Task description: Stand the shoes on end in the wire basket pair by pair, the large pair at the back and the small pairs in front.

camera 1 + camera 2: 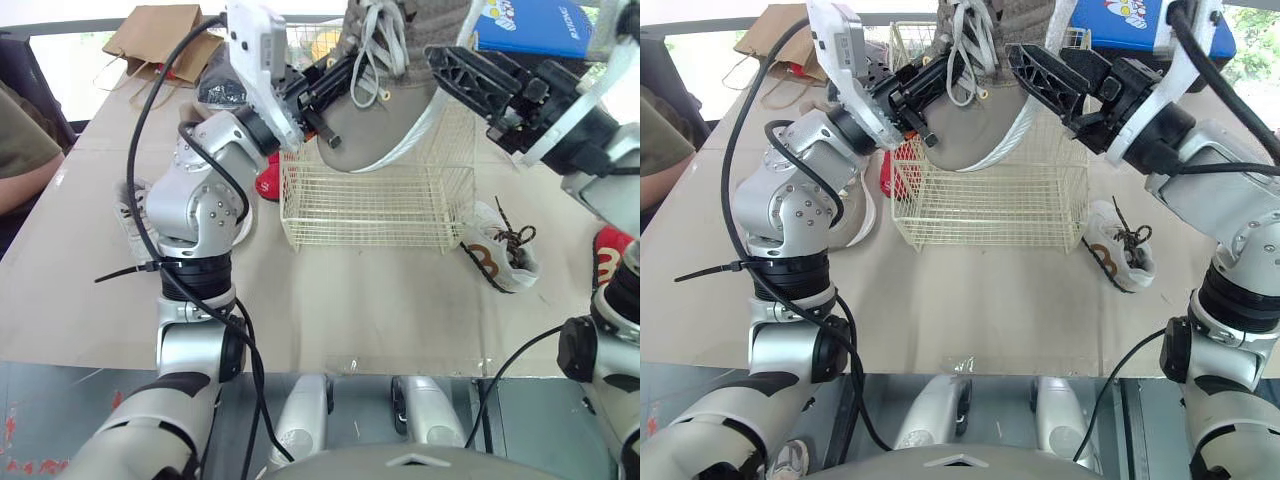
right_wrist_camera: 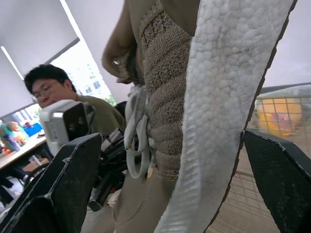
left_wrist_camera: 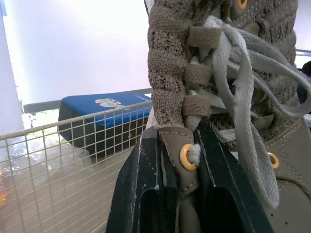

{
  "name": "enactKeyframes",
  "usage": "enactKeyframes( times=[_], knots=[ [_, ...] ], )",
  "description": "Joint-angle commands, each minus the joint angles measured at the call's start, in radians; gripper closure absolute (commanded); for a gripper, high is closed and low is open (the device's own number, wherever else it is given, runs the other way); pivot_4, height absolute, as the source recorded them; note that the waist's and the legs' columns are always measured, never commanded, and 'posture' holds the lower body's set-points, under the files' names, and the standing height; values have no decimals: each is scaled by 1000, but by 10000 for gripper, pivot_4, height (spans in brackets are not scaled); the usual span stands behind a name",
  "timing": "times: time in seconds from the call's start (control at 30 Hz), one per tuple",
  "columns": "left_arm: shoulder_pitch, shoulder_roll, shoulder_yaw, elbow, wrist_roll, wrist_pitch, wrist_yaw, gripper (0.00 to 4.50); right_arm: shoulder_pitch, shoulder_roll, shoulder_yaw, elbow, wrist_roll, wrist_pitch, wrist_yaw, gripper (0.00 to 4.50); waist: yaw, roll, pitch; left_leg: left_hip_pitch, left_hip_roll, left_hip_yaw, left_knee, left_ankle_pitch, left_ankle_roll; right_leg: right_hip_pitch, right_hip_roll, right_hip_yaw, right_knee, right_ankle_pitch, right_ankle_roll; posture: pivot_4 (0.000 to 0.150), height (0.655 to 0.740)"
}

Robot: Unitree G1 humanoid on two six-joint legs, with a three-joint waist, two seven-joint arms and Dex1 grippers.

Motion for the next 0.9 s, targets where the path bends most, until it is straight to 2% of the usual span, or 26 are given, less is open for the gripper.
enactKeyframes(
  times=[0.03,0.3,0.37,0.47,0.57,0.6,0.63,0.77,0.8,0.87,0.9],
  knots=[
    [-9,-15,-48,-100,-42,-31,-54,43266,-42,2,42,8,-23,-28,-33,0,0,0,0,0,0,0,0,0,0,0,0,0,0,0,0,1500,7400],
    [6,-12,-42,-127,-56,-31,-53,43269,-30,-10,50,28,-49,-44,-101,0,7,0,0,-1,0,0,0,0,0,0,0,-1,-2,0,0,1500,7400],
    [10,-11,-42,-131,-60,-28,-53,43269,-35,-10,49,42,-68,-52,-111,4055,-2,0,0,-1,0,0,0,0,0,0,0,0,-2,0,0,1500,7400],
    [18,-4,-34,-134,-75,-8,-42,43270,-40,-11,44,45,-68,-65,-108,15525,-2,0,0,1,1,0,-1,0,0,0,1,0,0,0,0,1500,7400],
    [28,-12,-26,-123,-98,4,-40,43270,-44,-32,46,39,-73,-64,-82,30714,-1,0,0,1,0,0,0,0,0,0,0,0,0,0,0,1500,7400],
    [34,-17,-27,-121,-98,-2,-39,43270,-48,-38,48,38,-78,-65,-70,33460,0,0,0,0,0,0,0,0,0,0,0,0,0,0,0,1500,7400],
    [43,-8,-39,-120,-76,-21,-45,43270,-54,-51,54,36,-103,-68,-46,34485,2,0,0,0,0,0,0,0,0,0,0,0,-1,0,0,1500,7400],
    [74,10,25,-149,-237,73,-87,43270,-81,-114,90,42,-218,-88,80,34976,1,0,0,0,0,0,-1,0,0,0,0,0,-2,0,0,1500,7400],
    [82,25,34,-159,-267,102,-82,35271,-94,-131,97,57,-250,-99,117,35063,0,0,0,0,0,0,-1,0,0,0,0,0,-1,0,0,1500,7400],
    [118,59,76,-199,-360,191,-46,30436,-144,-208,143,106,-385,-162,262,35073,-3,1,0,0,0,0,-1,0,0,0,0,0,-1,0,0,1500,7400],
    [148,81,100,-226,-411,232,-35,23784,-175,-248,171,142,-462,-213,349,35087,-3,1,0,0,0,0,-1,0,0,0,0,0,-1,0,0,1500,7400]
  ],
)
